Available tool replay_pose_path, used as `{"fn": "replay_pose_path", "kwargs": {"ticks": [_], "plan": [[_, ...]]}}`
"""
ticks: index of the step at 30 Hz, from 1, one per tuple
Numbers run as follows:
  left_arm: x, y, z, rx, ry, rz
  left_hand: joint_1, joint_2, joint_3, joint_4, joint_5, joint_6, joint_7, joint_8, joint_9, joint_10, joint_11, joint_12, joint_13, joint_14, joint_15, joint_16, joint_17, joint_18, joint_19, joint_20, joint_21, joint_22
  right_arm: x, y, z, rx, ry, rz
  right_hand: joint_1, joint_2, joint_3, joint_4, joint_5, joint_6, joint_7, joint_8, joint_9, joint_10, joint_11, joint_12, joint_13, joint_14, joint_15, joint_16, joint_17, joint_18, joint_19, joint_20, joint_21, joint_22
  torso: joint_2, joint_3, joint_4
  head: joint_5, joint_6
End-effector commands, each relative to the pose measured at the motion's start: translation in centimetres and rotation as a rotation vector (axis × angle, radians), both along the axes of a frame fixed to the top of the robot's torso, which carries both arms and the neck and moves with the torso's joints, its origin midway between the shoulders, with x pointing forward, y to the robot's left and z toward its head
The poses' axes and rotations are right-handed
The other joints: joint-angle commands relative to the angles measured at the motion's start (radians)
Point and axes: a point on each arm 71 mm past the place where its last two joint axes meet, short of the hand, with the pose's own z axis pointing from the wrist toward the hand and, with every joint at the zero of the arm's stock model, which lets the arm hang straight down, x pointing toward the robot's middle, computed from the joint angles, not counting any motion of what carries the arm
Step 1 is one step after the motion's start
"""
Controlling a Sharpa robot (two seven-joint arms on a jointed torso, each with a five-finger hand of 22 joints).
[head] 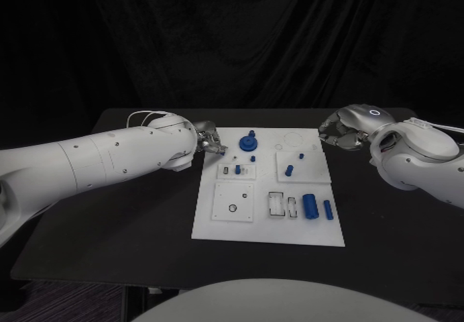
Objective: Assemble the parts on the task board
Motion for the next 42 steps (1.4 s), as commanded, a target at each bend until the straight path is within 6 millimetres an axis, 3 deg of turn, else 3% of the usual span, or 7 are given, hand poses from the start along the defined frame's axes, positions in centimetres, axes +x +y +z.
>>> {"fn": "replay_pose_path", "kwargs": {"ticks": [1,10,17,22,37,42], "plan": [[-0.5,-0.2,0.5,-0.058,-0.058,0.007,-0.002,-0.014,0.022,-0.005,0.003,0.010,0.000,0.004,0.025,0.105,-0.010,0.004,0.263,0.104,-0.008,0.003,0.263,0.008,0.010,-0.008,-0.005,0.214,0.0,-0.2,-0.1,-0.002,0.008,-0.020,0.002,-0.006,0.005,0.001,0.005,-0.003,-0.002,-0.004,-0.001,-0.007,0.001,-0.003,0.144,0.054,0.006,-0.004,0.140,0.001,-0.007,0.001,-0.005,0.158,-0.001,0.0014,0.0011,0.001,0.000],[-2.4,0.4,0.9,-0.128,-0.052,0.025,-0.006,-0.027,0.047,-0.011,0.001,0.014,-0.001,0.005,0.025,0.105,-0.010,0.004,0.263,0.104,-0.009,0.003,0.263,0.008,0.010,-0.009,-0.005,0.214,-0.1,-0.4,-0.1,-0.002,0.007,-0.026,0.003,-0.006,0.007,-0.001,0.005,-0.003,-0.002,-0.005,-0.002,-0.008,0.001,-0.003,0.143,0.054,0.006,-0.005,0.139,0.002,-0.007,0.001,-0.006,0.157,-0.001,0.0001,0.0020,0.001,0.000],[-3.5,0.5,0.8,-0.129,-0.018,0.012,-0.022,-0.032,0.070,-0.006,-0.024,0.013,0.001,0.003,0.025,0.105,-0.009,0.004,0.263,0.104,-0.008,0.003,0.263,0.009,0.007,-0.010,-0.009,0.212,-0.1,-0.6,-0.1,-0.002,0.006,-0.030,0.003,-0.006,0.007,-0.001,0.005,-0.003,-0.002,-0.005,-0.002,-0.008,0.001,-0.003,0.143,0.054,0.006,-0.005,0.139,0.002,-0.007,0.001,-0.006,0.157,0.000,-0.0010,0.0019,0.006,0.000],[-3.7,0.6,0.7,-0.126,-0.006,0.009,-0.025,-0.031,0.075,-0.004,-0.029,0.012,0.001,0.003,0.025,0.105,-0.009,0.004,0.263,0.104,-0.008,0.003,0.263,0.010,0.005,-0.009,-0.012,0.211,-0.1,-0.7,-0.1,-0.002,0.006,-0.031,0.003,-0.006,0.007,-0.001,0.005,-0.003,-0.002,-0.005,-0.002,-0.008,0.001,-0.003,0.143,0.054,0.006,-0.005,0.139,0.002,-0.007,0.001,-0.006,0.157,0.000,0.0005,0.0005,0.012,0.000],[-4.6,0.5,-1.3,-0.132,0.031,0.005,-0.030,-0.031,0.081,-0.001,-0.034,0.010,0.002,0.002,0.025,0.105,-0.008,0.004,0.263,0.104,-0.007,0.003,0.263,0.010,0.003,-0.009,-0.015,0.210,-0.2,-0.7,-0.1,-0.002,0.007,-0.030,0.003,-0.006,0.007,-0.001,0.005,-0.003,-0.002,-0.005,-0.002,-0.008,0.001,-0.003,0.143,0.054,0.006,-0.005,0.139,0.002,-0.007,0.001,-0.006,0.157,0.000,0.0013,-0.0004,0.016,0.000],[-5.1,0.6,-2.3,-0.136,0.043,0.009,-0.030,-0.031,0.081,-0.001,-0.034,0.010,0.002,0.001,0.025,0.105,-0.008,0.004,0.263,0.104,-0.007,0.003,0.263,0.010,0.003,-0.009,-0.014,0.210,-0.2,-0.6,-0.1,0.000,0.004,-0.029,0.003,-0.006,0.007,-0.001,0.005,-0.003,-0.002,-0.005,-0.002,-0.008,0.001,-0.003,0.143,0.054,0.006,-0.005,0.139,0.002,-0.007,0.001,-0.006,0.157,-0.001,0.0004,0.0006,0.012,0.000]]}}
